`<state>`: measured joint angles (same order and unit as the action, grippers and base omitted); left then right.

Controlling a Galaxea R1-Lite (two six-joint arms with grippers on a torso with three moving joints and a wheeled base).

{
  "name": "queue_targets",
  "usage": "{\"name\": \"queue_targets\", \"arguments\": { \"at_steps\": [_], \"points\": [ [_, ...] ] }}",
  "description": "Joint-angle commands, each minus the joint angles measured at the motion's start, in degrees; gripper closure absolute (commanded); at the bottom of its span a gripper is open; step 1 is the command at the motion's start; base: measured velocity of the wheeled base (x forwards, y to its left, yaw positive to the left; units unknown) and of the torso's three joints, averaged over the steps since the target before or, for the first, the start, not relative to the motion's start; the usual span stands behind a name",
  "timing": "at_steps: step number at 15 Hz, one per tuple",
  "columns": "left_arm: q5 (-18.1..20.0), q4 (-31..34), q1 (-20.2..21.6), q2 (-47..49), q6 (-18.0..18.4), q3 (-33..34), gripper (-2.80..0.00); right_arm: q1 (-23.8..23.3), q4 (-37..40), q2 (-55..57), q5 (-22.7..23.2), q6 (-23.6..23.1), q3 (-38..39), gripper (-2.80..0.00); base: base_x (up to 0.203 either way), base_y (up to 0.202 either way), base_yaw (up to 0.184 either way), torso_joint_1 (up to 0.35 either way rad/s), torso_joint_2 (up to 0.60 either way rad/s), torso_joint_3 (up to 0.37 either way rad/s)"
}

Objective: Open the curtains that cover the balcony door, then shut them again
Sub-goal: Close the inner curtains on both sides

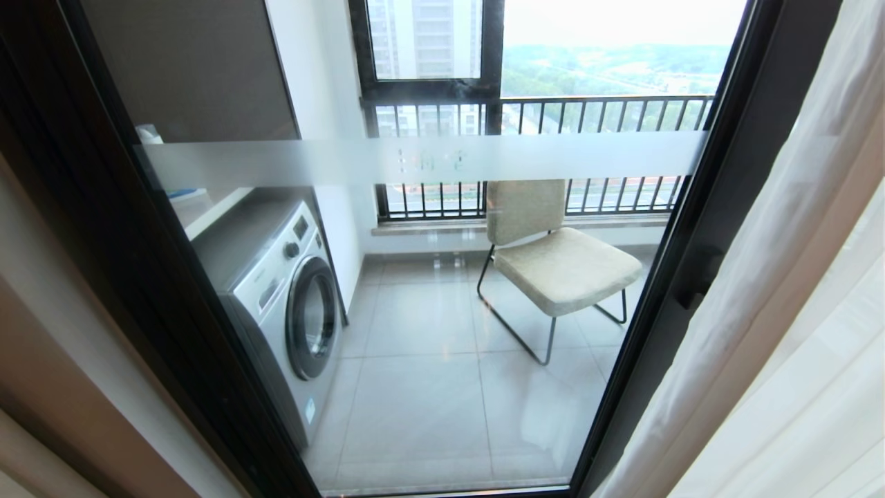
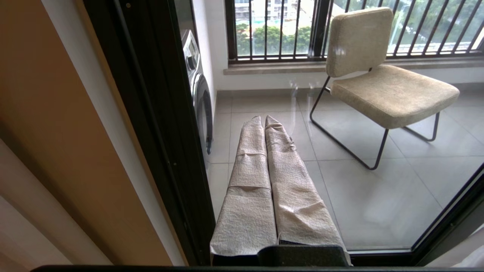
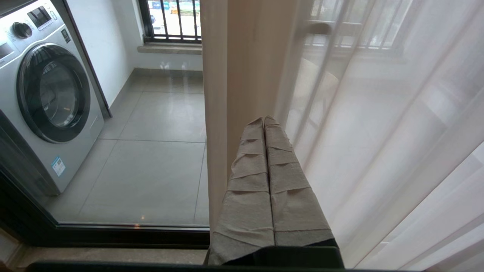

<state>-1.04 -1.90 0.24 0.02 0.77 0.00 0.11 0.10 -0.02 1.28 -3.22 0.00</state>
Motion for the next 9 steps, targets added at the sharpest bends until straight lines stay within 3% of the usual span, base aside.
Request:
{"name": "queue_targets", "arguments": {
  "at_steps": [1, 9],
  "points": [
    [0.0, 0.0, -0.1, 0.0, -0.1, 0.0, 0.00, 0.1, 0.0, 0.0, 0.0, 0.0, 0.0, 0.00, 0.000, 0.000, 0.000, 0.000, 0.00, 0.000],
    [-0.1, 0.0, 0.0, 0.0, -0.1, 0.0, 0.00, 0.0, 0.0, 0.0, 0.0, 0.0, 0.0, 0.00, 0.000, 0.000, 0.000, 0.000, 0.00, 0.000]
  ]
}}
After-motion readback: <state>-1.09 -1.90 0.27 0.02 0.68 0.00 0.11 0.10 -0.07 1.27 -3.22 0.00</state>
